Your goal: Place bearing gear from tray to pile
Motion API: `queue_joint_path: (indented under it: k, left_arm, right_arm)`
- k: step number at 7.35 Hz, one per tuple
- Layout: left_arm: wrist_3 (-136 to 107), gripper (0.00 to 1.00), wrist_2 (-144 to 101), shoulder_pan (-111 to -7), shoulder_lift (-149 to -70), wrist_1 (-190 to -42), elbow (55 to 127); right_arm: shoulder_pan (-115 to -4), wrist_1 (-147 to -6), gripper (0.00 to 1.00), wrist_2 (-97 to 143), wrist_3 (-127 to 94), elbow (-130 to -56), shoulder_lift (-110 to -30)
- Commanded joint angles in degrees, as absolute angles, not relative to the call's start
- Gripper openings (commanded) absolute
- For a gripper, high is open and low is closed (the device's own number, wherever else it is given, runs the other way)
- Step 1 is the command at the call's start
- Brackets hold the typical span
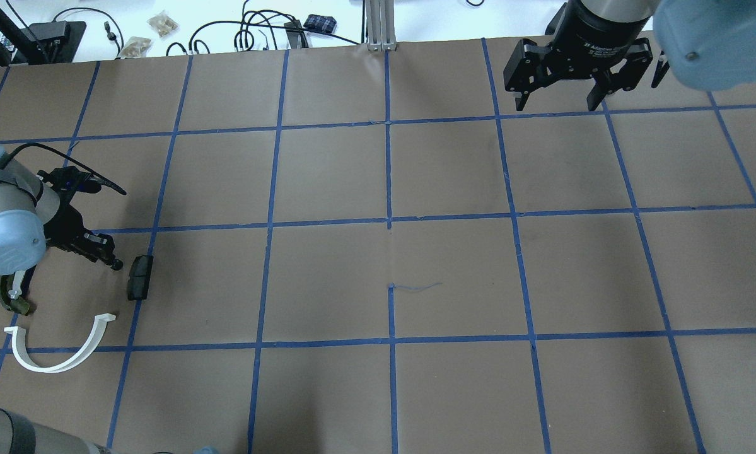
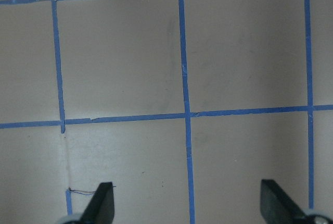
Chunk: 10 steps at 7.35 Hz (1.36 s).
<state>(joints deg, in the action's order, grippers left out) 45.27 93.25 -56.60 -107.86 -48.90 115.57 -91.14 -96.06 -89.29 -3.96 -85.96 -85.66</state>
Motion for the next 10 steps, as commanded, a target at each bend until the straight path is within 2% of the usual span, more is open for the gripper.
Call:
queue_joint_path:
  k: [1, 3, 4, 7, 8, 10]
  left_arm:
    - [45.26, 0.56, 93.25, -56.6, -108.37, -48.08, 115.4]
    - [44.39, 0.62, 93.43, -58.69, -106.8, -51.13, 109.9]
    - [42.21, 0.62, 93.43, -62.97, -105.48, -58.98, 105.25]
    - [17.83, 0.62, 93.43, -82.56, -99.95, -81.69, 89.78]
    - [12.19, 0.7, 93.43, -87.66, -97.84, -84.17, 87.13]
    - [2.07, 0.76, 92.82, -92.62, -93.88, -89.46, 85.52]
  right_arm:
    - [-91.14, -96.06, 1.0, -89.3, -3.96, -85.96, -85.61]
    - [-91.23, -96.06, 1.0, -89.3, -3.96, -86.13, -85.61]
    - [-91.23, -96.06, 1.0, -89.3, -3.96, -86.13, -85.69]
    - [-91.23, -96.06, 1.0, -89.21, -3.96, -86.05, -85.69]
    - [-91.23, -96.06, 1.0, -89.21, -3.96, -86.04, -85.69]
    - [-91.23, -96.07, 1.0, -89.3, -3.96, -86.22, -85.69]
